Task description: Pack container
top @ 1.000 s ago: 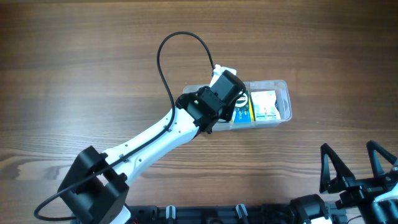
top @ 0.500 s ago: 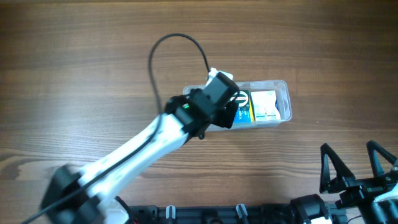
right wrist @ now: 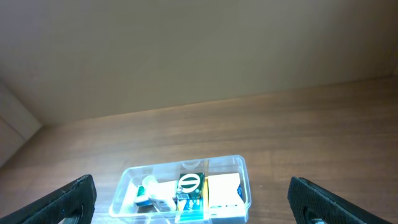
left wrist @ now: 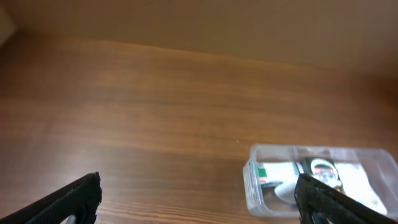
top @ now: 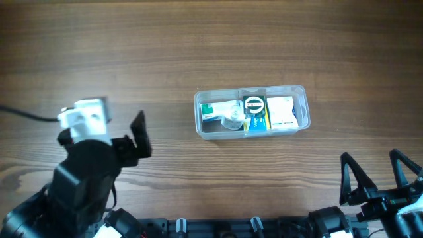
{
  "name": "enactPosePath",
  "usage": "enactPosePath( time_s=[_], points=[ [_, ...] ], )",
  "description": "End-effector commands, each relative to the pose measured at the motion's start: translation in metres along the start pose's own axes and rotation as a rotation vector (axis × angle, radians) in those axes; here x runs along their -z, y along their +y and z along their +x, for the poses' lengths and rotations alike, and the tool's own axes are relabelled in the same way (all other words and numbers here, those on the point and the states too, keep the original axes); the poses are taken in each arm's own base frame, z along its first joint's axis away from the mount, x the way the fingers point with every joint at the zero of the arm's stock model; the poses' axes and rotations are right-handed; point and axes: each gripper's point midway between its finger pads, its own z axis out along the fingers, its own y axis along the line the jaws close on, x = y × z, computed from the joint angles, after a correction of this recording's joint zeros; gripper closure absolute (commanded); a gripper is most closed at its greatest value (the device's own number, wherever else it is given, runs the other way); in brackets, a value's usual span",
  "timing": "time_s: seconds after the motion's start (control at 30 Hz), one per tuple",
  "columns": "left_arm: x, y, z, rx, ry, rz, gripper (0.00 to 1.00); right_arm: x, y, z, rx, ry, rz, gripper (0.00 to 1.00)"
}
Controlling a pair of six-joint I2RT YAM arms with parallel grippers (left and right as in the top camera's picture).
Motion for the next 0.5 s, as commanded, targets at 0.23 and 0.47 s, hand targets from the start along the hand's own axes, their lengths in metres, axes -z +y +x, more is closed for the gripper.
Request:
enactPosePath(
  time_s=[0.23, 0.47],
  points=[
    [-0.005, -0.021, 0.034, 0.055, 0.169, 0.112, 0.0, -0.001, -0.003, -0.001, 0.018, -0.002, 0.021, 0.0],
    [-0.001, -0.004, 0.027, 0.022, 0.104, 0.072, 0.0, -0.001, -0.003, -0.001, 0.018, -0.002, 0.021, 0.0]
  ],
)
